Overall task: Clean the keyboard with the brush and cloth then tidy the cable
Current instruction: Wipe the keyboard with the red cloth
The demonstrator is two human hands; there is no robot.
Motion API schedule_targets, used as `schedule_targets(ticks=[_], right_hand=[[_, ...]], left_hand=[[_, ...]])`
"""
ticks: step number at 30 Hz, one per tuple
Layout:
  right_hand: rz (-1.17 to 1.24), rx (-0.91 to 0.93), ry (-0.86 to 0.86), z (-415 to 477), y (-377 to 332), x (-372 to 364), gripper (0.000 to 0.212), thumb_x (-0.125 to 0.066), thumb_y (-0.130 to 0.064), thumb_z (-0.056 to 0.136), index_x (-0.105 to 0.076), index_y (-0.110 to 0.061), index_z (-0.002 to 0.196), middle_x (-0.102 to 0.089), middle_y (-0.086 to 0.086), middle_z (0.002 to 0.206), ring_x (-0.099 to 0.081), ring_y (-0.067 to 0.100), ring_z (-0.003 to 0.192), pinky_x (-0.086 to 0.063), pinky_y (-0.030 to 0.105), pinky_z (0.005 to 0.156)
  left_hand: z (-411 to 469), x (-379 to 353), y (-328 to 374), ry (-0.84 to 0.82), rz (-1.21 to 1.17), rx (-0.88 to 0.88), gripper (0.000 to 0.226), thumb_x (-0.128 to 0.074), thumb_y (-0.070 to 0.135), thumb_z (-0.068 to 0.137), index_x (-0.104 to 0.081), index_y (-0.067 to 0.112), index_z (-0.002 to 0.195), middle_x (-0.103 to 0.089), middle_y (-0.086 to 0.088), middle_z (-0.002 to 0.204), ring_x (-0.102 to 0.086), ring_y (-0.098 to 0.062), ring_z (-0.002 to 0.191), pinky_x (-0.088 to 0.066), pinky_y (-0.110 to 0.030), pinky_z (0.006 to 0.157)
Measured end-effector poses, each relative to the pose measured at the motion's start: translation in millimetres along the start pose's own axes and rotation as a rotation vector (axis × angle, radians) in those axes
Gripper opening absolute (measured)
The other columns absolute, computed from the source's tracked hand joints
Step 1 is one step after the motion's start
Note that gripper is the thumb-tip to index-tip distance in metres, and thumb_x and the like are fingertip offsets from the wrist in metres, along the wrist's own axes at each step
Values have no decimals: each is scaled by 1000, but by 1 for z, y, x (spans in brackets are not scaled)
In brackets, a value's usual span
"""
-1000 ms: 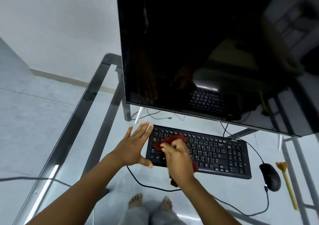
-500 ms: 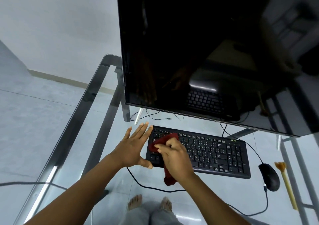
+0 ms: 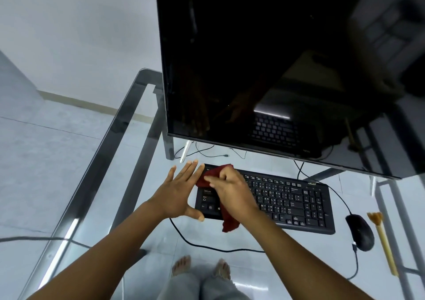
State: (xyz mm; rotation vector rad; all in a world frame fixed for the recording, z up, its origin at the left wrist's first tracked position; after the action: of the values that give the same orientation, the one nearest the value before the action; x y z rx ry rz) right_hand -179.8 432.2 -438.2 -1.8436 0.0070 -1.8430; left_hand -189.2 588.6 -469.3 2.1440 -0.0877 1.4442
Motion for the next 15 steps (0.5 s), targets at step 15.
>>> schedule_targets(ticks=[15], right_hand=[[62, -22, -99, 3, -19, -4, 29, -56, -50, 90, -66, -24, 98, -58, -7, 86, -52, 9, 79, -42, 27, 67]], left_hand=[[0, -1, -2, 10, -26, 12, 140, -58, 85, 58, 33, 18, 140, 32, 4, 152, 26, -15, 144, 13, -44, 118]])
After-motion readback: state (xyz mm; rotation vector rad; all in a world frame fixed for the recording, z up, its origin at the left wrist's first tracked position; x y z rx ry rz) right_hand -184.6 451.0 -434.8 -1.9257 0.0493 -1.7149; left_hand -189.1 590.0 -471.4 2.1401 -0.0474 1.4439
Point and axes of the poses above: each hand's wrist, its own z-axis towards the middle knuckle, its own x-axis out of the back of the hand, y = z × x, the point moved 6 cm from there along z, towards the middle knuckle
